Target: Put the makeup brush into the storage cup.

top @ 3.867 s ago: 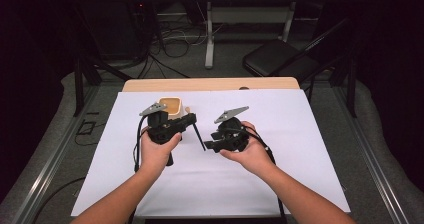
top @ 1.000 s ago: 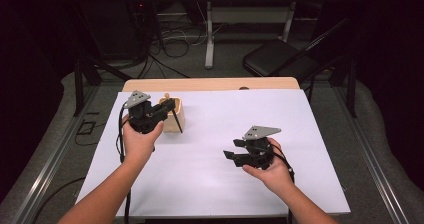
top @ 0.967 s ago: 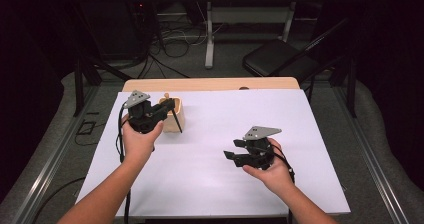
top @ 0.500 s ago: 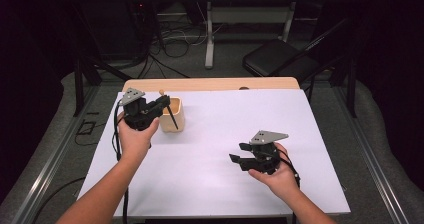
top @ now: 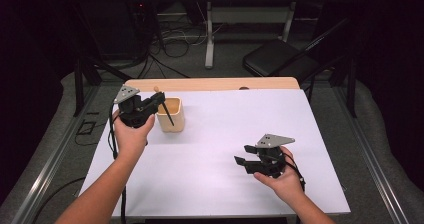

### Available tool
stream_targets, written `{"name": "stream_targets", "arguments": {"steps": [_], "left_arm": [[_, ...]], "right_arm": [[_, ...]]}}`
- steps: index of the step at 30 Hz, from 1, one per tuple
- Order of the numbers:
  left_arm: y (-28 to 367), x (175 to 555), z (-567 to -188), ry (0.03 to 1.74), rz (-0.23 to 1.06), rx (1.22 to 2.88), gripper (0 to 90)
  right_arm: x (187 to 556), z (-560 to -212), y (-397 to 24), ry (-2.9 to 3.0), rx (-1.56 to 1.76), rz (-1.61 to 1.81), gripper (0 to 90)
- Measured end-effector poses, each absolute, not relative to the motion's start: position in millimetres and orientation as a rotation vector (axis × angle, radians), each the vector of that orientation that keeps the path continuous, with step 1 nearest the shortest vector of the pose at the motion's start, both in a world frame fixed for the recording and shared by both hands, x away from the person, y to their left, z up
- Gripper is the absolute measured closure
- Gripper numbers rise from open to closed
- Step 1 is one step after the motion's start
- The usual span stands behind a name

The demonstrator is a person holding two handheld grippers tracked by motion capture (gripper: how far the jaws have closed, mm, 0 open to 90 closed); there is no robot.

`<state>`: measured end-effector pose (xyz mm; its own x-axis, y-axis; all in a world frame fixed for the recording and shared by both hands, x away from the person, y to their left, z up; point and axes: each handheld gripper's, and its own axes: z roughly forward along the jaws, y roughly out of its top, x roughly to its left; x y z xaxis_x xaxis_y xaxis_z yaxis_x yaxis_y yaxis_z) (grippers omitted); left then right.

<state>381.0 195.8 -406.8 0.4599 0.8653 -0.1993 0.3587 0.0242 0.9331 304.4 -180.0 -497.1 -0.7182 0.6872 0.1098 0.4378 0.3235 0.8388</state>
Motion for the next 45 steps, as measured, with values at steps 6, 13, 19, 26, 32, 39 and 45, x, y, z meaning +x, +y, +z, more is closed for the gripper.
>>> {"name": "stream_targets", "arguments": {"steps": [6, 13, 19, 26, 32, 39, 45], "left_arm": [[197, 382, -407, 1.107, 0.564, 1.559, 83.2], [197, 384, -408, 1.108, 0.563, 1.555, 83.2], [197, 385, -407, 1.11, 0.57, 1.547, 83.2], [196, 389, -407, 1.117, 0.581, 1.538, 83.2], [194, 392, -407, 1.124, 0.591, 1.534, 83.2], [196, 395, -407, 1.135, 0.595, 1.521, 83.2], [200, 397, -403, 1.146, 0.611, 1.508, 83.2]], "right_arm": [[303, -501, -182, 2.326, 1.029, 1.343, 44.8], [302, -503, -183, 2.32, 1.025, 1.349, 44.4], [302, -504, -183, 2.324, 1.027, 1.355, 44.4], [302, -506, -182, 2.319, 1.031, 1.366, 44.4], [301, -508, -180, 2.324, 1.029, 1.36, 44.3], [301, -509, -180, 2.32, 1.031, 1.367, 44.3], [301, -510, -180, 2.319, 1.032, 1.368, 44.3]]}}
